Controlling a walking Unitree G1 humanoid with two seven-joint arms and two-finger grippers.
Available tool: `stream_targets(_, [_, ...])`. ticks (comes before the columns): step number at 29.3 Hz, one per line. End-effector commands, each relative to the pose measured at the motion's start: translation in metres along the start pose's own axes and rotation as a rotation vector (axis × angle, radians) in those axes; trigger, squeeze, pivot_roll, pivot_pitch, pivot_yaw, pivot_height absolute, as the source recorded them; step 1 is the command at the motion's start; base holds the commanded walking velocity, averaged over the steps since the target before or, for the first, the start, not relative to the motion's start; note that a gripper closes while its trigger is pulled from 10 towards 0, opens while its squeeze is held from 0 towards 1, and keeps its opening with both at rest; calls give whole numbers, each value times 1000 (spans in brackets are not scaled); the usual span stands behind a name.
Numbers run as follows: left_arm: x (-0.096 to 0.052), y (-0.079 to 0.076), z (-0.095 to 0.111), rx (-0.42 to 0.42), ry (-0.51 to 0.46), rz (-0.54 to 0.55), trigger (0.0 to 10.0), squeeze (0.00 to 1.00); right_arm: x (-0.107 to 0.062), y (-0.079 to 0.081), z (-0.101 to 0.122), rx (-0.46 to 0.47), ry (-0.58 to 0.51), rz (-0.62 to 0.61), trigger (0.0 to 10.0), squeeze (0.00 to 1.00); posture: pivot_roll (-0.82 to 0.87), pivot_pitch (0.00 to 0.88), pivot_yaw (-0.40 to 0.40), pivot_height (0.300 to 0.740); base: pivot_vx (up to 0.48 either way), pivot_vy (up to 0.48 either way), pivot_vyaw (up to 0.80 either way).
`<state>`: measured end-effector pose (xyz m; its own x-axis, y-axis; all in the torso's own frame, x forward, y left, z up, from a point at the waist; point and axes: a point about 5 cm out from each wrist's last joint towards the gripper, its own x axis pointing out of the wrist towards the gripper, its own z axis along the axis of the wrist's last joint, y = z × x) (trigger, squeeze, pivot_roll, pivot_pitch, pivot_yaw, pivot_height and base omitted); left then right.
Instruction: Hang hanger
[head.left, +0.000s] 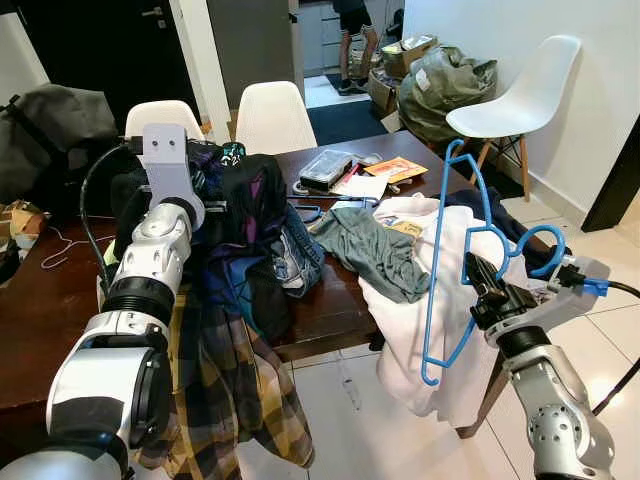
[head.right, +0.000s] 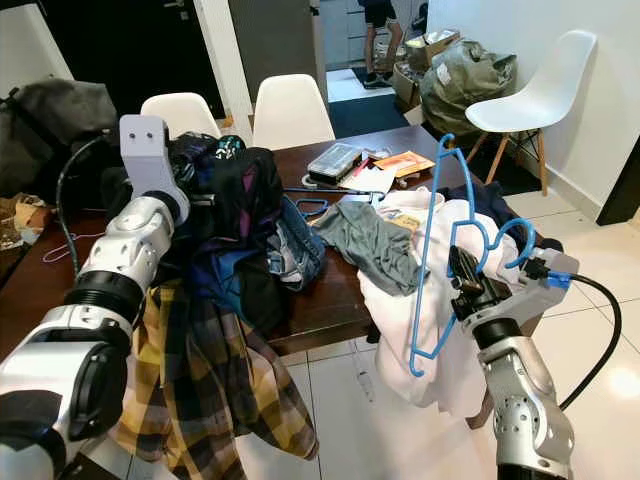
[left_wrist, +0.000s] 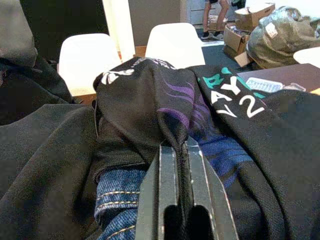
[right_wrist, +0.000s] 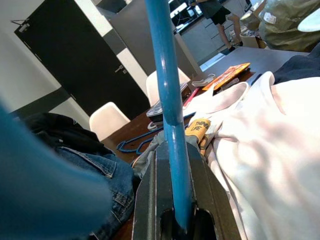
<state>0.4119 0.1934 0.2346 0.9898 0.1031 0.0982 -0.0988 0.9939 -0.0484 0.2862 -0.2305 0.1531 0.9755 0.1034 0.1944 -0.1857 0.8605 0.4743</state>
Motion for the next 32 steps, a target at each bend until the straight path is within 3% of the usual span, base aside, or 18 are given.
stream_targets(1, [2,4,7,4,-16,5,0,0,1,3,-2,8,8,12,10000,0,-194,0,53,740,0,0,0])
stream_targets(5, [4,3,17,2,-48,-5,0,0,1,4,-3,13,7,12,10000,0,-189,0,58,740,0,0,0])
stream_targets(6, [5,3,30,13,-94,-14,0,0,2,4,-3,18,5,10,10000,0,-186,0,61,740,0,0,0])
stream_targets(7, [7,2,65,35,-205,-41,0,0,3,4,-5,28,0,8,10000,0,-179,0,64,740,0,0,0])
stream_targets(12, [8,1,80,29,-251,-57,0,0,4,4,-5,33,-3,8,10000,0,-172,0,67,740,0,0,0])
stream_targets(13, [6,-6,112,26,-355,-113,0,0,5,4,-6,41,-6,7,10000,0,-162,0,73,740,0,0,0])
stream_targets(15, [6,-6,112,26,-355,-113,0,0,5,4,-6,41,-6,7,10000,0,-162,0,73,740,0,0,0])
stream_targets(16, [2,-15,145,26,-463,-173,0,0,7,5,-8,49,-9,7,10000,0,-155,0,77,740,0,0,0])
stream_targets(17, [2,-15,145,26,-463,-173,0,0,7,5,-8,49,-9,7,10000,0,-155,0,77,740,0,0,0])
stream_targets(18, [-10,-28,189,43,-613,-236,0,0,9,5,-9,61,-14,5,10000,0,-149,0,84,740,0,0,0])
stream_targets(21, [-10,-28,189,43,-613,-236,0,0,9,5,-9,61,-14,5,10000,0,-149,0,84,740,0,0,0])
stream_targets(22, [-23,-32,222,65,-729,-254,0,0,10,5,-10,71,-21,3,10000,0,-147,0,88,740,0,0,0])
stream_targets(25, [-23,-32,222,65,-729,-254,0,0,10,5,-10,71,-21,3,10000,0,-147,0,88,740,0,0,0])
stream_targets(26, [-31,-14,247,118,-807,-141,0,0,11,6,-11,79,-27,2,10000,0,-140,0,91,740,0,0,0])
stream_targets(27, [-31,-14,247,118,-807,-141,0,0,11,6,-11,79,-27,2,10000,0,-140,0,91,740,0,0,0])
stream_targets(28, [-48,33,280,122,-921,89,0,0,13,7,-12,91,-34,1,10000,0,-135,0,88,740,0,0,0])
stream_targets(32, [-58,41,293,117,-982,113,0,0,13,6,-12,95,-35,1,10000,0,-131,0,86,740,0,0,0])
